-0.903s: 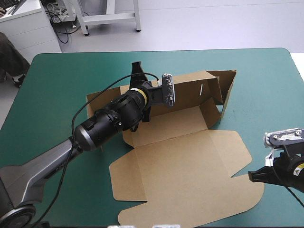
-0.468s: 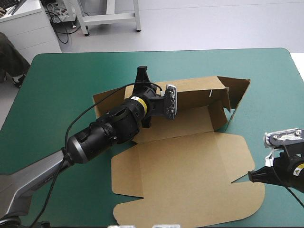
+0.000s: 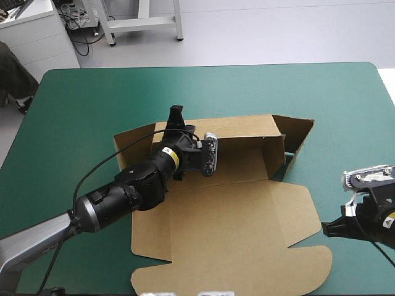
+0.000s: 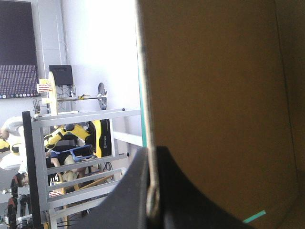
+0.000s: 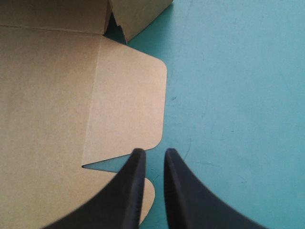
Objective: Fold the box
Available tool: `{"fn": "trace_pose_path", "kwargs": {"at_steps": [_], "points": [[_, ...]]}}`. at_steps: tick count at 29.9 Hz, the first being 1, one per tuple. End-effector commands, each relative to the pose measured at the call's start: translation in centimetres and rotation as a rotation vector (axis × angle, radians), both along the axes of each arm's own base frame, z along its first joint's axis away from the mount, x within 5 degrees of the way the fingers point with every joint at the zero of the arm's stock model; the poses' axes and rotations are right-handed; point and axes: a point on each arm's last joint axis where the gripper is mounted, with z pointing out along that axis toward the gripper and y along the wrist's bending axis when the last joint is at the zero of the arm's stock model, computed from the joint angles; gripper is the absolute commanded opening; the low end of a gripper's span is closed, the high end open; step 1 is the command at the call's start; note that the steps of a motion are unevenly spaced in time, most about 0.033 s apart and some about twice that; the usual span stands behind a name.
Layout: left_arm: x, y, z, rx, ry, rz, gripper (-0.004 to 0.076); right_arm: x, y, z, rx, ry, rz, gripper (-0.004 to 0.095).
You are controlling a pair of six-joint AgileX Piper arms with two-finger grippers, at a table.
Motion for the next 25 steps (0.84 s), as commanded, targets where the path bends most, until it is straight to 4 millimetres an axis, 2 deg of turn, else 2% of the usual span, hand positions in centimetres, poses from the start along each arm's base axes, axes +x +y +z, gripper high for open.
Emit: {"fn": "trace_pose_path", "kwargs": {"at_steps": [1,4,6,7,11,15,19,25], "points": [[-0.5,0.6,1.7,-0.031,-0.086,-0.009,-0.0032,-0.1,-0.1,2.4,-0.011,-0.114,-0.005,0.0391],[-0.5,0.7,1.6,-0.034,-0.089,-0.002,-0.0032,-0.3,-0.2,3.8,-0.006,-0.178,-0.008,0.0704],[-0.5,0.7,1.8,-0.025,-0.108,-0.008,-0.0032,-0.4,-0.2,4.7,0.004,-0.222,-0.018,0.0831],[-0.4,0.7,1.8,-0.019,-0.118,-0.013,-0.0032,-0.4,-0.2,5.0,0.016,-0.237,-0.030,0.0850],[-0.7,0.8,2.4,-0.024,-0.149,-0.041,-0.0032,0.0,-0.3,6.2,0.026,-0.291,-0.056,0.0836],[-0.8,0.9,2.7,-0.029,-0.159,-0.046,-0.0032,1.6,-0.5,7.0,0.026,-0.291,-0.090,0.0833],[-0.8,0.9,2.8,-0.032,-0.161,-0.046,-0.0032,4.0,-0.4,7.6,0.035,-0.295,-0.092,0.0834],[-0.9,0.8,2.8,-0.089,-0.138,-0.034,-0.0032,8.5,-0.2,8.6,0.046,-0.260,-0.089,0.0833]]}}
